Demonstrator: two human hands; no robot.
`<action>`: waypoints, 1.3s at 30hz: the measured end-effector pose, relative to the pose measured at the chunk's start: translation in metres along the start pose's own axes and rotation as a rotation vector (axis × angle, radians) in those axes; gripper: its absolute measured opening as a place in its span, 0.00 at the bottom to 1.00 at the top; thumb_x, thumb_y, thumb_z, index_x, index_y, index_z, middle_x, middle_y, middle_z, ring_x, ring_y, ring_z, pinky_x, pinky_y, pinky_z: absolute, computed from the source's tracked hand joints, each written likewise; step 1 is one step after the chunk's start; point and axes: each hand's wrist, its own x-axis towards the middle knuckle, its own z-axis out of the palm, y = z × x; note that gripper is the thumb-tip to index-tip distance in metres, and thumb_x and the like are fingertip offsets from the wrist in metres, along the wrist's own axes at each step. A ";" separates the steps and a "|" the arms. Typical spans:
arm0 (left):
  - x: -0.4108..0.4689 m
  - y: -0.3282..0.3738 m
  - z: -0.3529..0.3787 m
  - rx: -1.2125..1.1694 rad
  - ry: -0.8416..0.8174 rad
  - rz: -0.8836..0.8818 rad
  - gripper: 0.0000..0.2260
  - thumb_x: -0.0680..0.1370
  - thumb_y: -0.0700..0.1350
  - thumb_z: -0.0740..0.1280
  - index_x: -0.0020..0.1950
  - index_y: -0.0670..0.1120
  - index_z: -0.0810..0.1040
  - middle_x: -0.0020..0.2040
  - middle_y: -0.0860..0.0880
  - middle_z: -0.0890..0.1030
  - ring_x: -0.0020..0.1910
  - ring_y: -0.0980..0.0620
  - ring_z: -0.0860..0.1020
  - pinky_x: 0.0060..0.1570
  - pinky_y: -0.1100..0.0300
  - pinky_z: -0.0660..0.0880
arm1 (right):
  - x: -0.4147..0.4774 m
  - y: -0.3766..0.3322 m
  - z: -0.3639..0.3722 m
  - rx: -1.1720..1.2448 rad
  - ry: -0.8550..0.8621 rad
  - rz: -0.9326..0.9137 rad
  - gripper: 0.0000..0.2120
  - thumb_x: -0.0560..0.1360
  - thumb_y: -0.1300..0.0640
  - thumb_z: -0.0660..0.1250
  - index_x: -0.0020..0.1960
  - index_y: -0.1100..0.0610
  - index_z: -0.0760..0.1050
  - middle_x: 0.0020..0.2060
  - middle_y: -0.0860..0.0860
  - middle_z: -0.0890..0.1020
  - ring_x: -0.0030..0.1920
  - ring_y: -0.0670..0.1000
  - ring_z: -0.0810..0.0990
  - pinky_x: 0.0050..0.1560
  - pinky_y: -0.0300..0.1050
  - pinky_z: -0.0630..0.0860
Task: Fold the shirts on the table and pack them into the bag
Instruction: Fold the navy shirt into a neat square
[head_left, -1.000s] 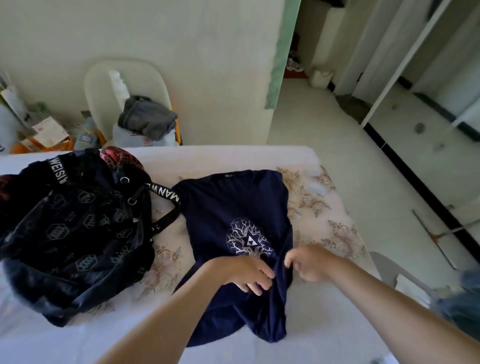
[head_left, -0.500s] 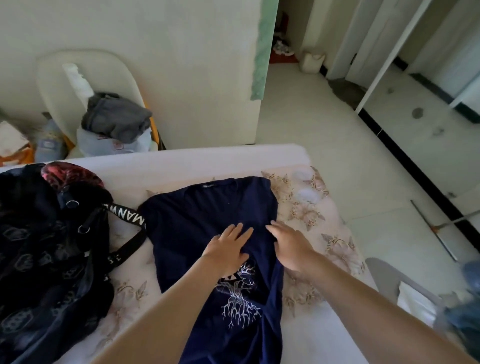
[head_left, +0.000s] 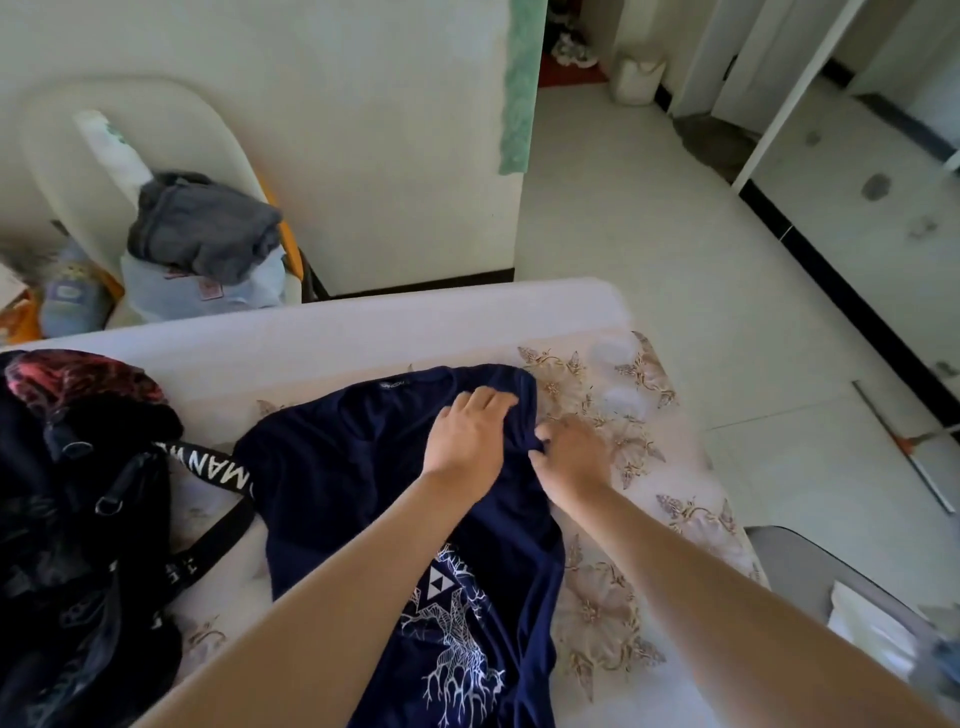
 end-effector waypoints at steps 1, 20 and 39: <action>0.014 0.002 -0.002 0.038 -0.029 0.043 0.26 0.79 0.37 0.62 0.76 0.52 0.63 0.72 0.52 0.67 0.67 0.49 0.67 0.63 0.55 0.67 | -0.001 -0.003 0.001 0.077 0.051 -0.077 0.04 0.75 0.56 0.66 0.44 0.49 0.71 0.45 0.48 0.74 0.51 0.56 0.78 0.52 0.50 0.75; -0.079 -0.098 -0.018 0.080 -0.048 -0.213 0.09 0.76 0.40 0.64 0.51 0.53 0.78 0.55 0.54 0.72 0.56 0.50 0.70 0.62 0.54 0.67 | -0.044 -0.036 0.018 0.283 -0.135 -0.286 0.25 0.80 0.59 0.66 0.75 0.53 0.65 0.68 0.50 0.74 0.64 0.50 0.77 0.65 0.44 0.73; 0.023 -0.027 -0.082 -0.425 0.069 0.059 0.20 0.73 0.29 0.60 0.56 0.50 0.78 0.53 0.55 0.77 0.49 0.55 0.75 0.49 0.60 0.74 | -0.005 -0.048 -0.039 0.350 -0.035 -0.056 0.05 0.78 0.47 0.65 0.46 0.47 0.73 0.34 0.44 0.78 0.34 0.47 0.77 0.34 0.43 0.69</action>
